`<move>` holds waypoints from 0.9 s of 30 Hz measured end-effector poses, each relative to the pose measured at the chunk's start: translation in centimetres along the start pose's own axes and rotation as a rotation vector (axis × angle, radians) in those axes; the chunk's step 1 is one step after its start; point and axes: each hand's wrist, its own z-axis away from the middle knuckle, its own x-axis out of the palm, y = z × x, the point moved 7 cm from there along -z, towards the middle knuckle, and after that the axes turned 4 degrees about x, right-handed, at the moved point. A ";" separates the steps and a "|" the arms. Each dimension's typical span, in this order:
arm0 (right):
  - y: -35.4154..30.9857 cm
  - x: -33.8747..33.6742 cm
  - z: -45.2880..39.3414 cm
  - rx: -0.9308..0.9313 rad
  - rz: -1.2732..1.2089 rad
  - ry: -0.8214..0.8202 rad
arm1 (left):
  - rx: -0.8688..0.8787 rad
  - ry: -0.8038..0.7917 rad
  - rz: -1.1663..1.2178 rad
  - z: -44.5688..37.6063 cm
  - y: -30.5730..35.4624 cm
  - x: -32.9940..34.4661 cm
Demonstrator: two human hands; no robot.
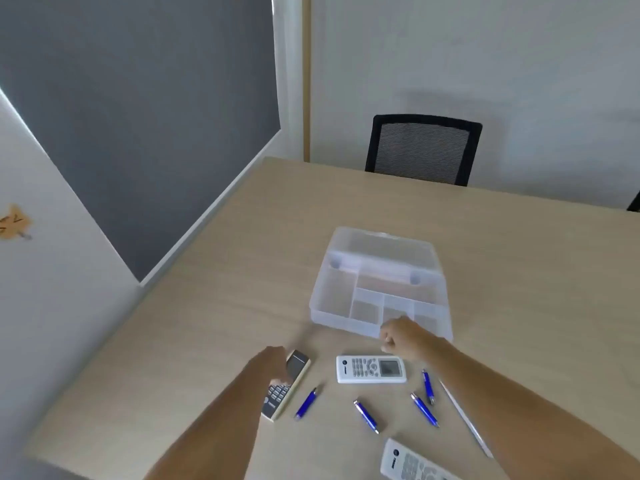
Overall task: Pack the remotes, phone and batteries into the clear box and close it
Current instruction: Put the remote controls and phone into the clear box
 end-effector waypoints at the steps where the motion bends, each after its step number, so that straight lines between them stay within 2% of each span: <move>1: 0.1 1.9 -0.2 0.013 0.051 -0.050 | -0.018 0.000 -0.019 0.0 -0.2 1.3; 5: 0.3 7.4 -0.4 0.071 0.076 -0.123 | -0.074 0.150 -0.031 -0.9 -1.1 4.6; 8: 0.7 9.1 -1.0 0.097 0.146 -0.079 | -0.065 0.192 -0.012 -1.3 -0.9 4.6; 10: 1.0 10.2 -1.5 0.112 0.207 -0.058 | -0.077 0.217 0.208 -1.3 -0.8 3.6; 14: 1.0 10.6 -2.2 0.055 0.328 -0.083 | 0.076 0.488 0.672 -1.4 1.1 -2.8; 18: 0.1 8.6 -2.1 -0.102 0.250 -0.192 | 0.234 0.668 0.793 -3.4 5.4 -9.7; 20: -1.1 6.1 -0.8 -0.204 0.103 -0.173 | 0.276 0.683 0.808 -4.8 7.0 -11.3; 22: -2.0 2.5 0.6 -0.261 -0.040 -0.084 | 0.266 0.627 0.740 -5.8 7.8 -11.2; 24: 3.0 0.3 -2.8 -0.212 -0.207 -0.072 | 0.183 0.499 0.670 -13.0 11.2 -8.5; 27: 6.5 -5.6 -5.8 -0.108 -0.188 0.131 | 0.124 0.498 0.559 -13.1 11.4 -8.3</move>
